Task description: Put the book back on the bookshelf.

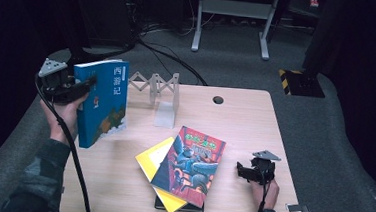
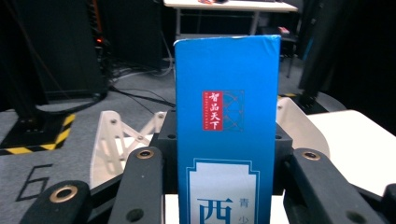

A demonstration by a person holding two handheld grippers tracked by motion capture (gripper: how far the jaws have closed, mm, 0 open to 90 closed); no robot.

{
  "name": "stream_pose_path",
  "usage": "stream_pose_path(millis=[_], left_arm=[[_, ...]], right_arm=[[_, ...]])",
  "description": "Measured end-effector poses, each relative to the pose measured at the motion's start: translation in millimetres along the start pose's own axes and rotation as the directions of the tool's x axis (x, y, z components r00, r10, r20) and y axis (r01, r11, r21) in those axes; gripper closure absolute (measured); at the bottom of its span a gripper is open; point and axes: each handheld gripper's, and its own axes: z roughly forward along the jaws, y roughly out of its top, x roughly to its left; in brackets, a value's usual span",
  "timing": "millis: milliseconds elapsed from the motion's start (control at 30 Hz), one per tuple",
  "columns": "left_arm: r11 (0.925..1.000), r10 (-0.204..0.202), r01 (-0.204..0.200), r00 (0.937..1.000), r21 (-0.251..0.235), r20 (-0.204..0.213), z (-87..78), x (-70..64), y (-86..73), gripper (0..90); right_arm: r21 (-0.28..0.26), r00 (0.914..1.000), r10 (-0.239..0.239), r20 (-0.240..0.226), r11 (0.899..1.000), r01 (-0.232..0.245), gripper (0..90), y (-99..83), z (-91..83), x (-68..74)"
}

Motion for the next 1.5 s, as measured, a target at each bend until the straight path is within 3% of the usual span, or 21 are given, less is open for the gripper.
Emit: stream_pose_path(millis=[367, 767, 1000, 1433, 1500], left_arm=[[0.9998, -0.009, 0.008, 0.9977, -0.016, -0.067, 2.5, 14.6, -0.2, 61.6], [0.9988, -0.016, 0.008, 0.9889, -0.049, -0.148, 16.1, 28.2, -6.1, 61.5], [0.9968, -0.028, 0.014, 0.9825, -0.079, -0.184, 30.3, 35.4, -7.5, 61.5], [0.9926, -0.028, 0.002, 0.9771, -0.121, -0.211, 65.2, 37.0, -13.8, 61.5], [0.9914, -0.037, 0.007, 0.9740, -0.131, -0.224, 71.1, 37.0, -16.5, 61.5]], right_arm=[[0.000, 1.0000, 0.000, 0.003, 1.000, 0.000, 12.0, 0.1, 0.2, 0.1], [-0.001, 1.0000, -0.001, 0.003, 1.000, 0.001, 12.1, 0.2, 0.2, 0.3], [-0.001, 1.0000, -0.001, 0.003, 1.000, 0.001, 12.1, 0.2, 0.2, 0.2], [-0.003, 1.0000, 0.001, 0.000, 1.000, -0.001, 12.7, 0.0, -0.1, -0.2], [-0.002, 1.0000, 0.001, -0.001, 1.000, -0.001, 12.7, 0.0, 0.0, -0.2]])
